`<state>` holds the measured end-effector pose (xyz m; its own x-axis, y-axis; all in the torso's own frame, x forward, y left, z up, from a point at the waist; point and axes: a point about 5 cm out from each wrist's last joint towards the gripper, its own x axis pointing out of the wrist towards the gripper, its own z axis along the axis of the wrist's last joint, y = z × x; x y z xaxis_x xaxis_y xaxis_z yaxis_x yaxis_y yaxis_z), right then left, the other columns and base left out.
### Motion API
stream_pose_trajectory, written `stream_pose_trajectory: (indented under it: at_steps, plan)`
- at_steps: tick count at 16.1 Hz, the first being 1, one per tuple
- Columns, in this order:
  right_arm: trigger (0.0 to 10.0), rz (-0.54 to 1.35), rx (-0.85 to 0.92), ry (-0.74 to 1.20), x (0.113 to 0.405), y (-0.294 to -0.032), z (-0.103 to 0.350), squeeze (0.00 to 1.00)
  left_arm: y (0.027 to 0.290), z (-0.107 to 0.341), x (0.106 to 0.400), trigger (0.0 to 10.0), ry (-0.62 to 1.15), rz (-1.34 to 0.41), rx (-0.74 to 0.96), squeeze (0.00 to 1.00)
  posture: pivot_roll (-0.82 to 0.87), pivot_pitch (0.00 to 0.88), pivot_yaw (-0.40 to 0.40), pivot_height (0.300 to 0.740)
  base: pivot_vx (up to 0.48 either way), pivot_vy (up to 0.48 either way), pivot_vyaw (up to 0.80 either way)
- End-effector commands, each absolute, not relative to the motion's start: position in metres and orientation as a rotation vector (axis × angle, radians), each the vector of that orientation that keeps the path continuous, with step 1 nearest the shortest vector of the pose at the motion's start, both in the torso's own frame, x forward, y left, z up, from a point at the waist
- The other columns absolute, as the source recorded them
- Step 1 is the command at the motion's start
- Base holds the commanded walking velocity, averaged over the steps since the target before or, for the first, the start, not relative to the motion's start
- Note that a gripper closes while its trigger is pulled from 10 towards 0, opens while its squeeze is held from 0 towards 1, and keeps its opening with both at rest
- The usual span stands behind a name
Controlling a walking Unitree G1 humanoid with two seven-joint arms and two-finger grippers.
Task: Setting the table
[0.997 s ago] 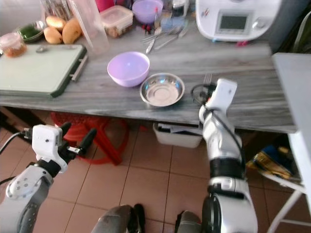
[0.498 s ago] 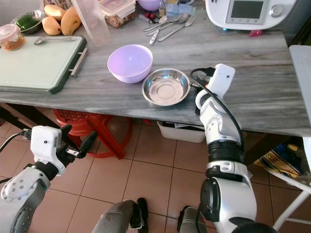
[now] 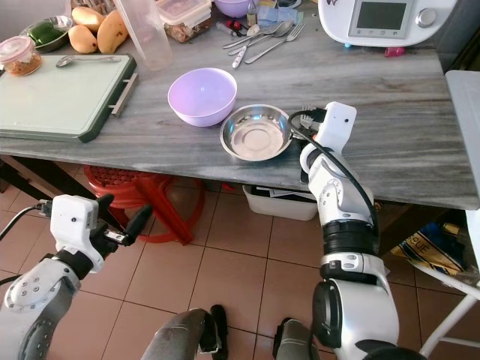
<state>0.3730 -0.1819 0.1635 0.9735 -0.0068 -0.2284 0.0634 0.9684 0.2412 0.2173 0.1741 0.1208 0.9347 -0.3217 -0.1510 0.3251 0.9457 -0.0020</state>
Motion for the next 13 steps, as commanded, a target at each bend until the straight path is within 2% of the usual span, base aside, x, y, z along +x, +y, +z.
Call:
stream_pose_trajectory:
  at_steps: [1, 2, 3, 13]
  plan:
    - [10.0, -0.06, 0.238, 0.321, 0.367, -0.185, 0.141, 0.0, 0.176, 0.122, 0.216, 10.0, 0.158, -0.322, 0.032, 0.0, 0.14, 0.202, 0.144, 0.74, 0.0, 0.0, 0.0]
    - [10.0, -0.058, 0.225, 0.319, 0.368, -0.186, 0.141, 0.95, 0.176, 0.121, 0.216, 10.0, 0.157, -0.319, 0.031, 0.0, 0.14, 0.202, 0.139, 0.74, 0.0, 0.0, 0.0]
    - [10.0, -0.06, 0.217, 0.319, 0.369, -0.187, 0.142, 1.0, 0.176, 0.121, 0.216, 10.0, 0.156, -0.318, 0.03, 0.0, 0.14, 0.202, 0.139, 0.74, 0.0, 0.0, 0.0]
    - [10.0, -0.064, 0.175, 0.27, 0.373, -0.19, 0.152, 1.0, 0.172, 0.124, 0.223, 10.0, 0.13, -0.304, 0.019, 0.0, 0.13, 0.182, 0.124, 0.74, 0.0, 0.0, 0.0]
